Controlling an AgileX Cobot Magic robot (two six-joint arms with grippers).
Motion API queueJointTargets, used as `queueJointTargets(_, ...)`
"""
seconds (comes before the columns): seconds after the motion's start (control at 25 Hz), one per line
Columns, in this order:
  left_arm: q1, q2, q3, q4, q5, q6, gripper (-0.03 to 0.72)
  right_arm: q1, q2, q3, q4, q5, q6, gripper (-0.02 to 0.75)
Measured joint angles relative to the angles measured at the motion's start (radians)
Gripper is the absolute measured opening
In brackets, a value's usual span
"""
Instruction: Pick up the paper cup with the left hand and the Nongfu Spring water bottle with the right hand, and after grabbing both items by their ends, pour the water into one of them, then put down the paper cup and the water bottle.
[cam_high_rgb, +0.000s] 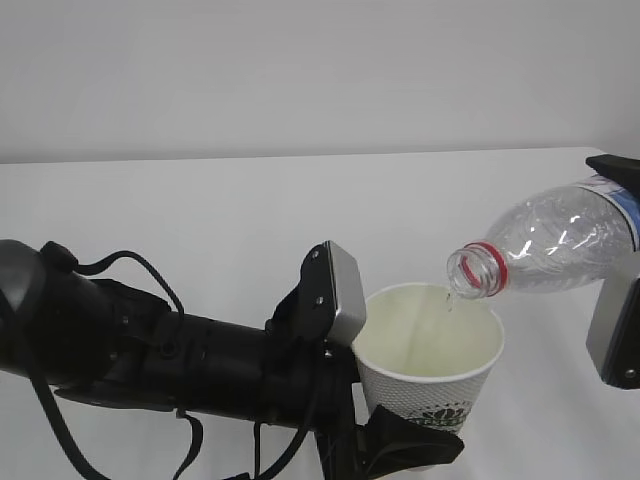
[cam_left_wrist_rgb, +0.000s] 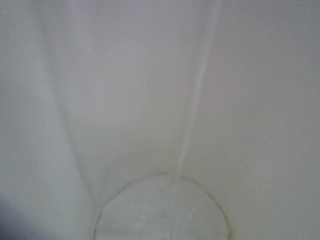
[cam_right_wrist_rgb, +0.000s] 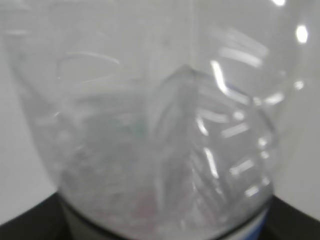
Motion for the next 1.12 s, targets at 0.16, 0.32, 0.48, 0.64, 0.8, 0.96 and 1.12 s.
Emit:
queueJointTargets(0.16, 0.0, 0.0, 0.0, 0.001, 0.0, 0.0, 0.503, 0.0, 0.0, 0.0, 0.0, 0.0, -0.002, 0.465)
queueJointTargets(0.32, 0.0, 0.0, 0.0, 0.001, 0.0, 0.0, 0.503, 0.0, 0.0, 0.0, 0.0, 0.0, -0.002, 0.465)
queueJointTargets(0.48, 0.0, 0.0, 0.0, 0.001, 0.002, 0.0, 0.503, 0.0, 0.0, 0.0, 0.0, 0.0, -0.004, 0.465)
queueJointTargets(0.64, 0.0, 0.0, 0.0, 0.001, 0.004, 0.0, 0.503, 0.0, 0.0, 0.0, 0.0, -0.001, -0.004, 0.465)
queueJointTargets(0.8, 0.0, 0.0, 0.0, 0.001, 0.004, 0.0, 0.503, 0.0, 0.0, 0.0, 0.0, -0.001, -0.004, 0.465)
queueJointTargets(0.96, 0.0, 0.0, 0.0, 0.001, 0.004, 0.0, 0.503, 0.0, 0.0, 0.0, 0.0, -0.001, -0.004, 0.465)
queueJointTargets(1.12, 0.0, 0.0, 0.0, 0.001, 0.004, 0.0, 0.503, 0.0, 0.0, 0.0, 0.0, -0.005, -0.004, 0.465)
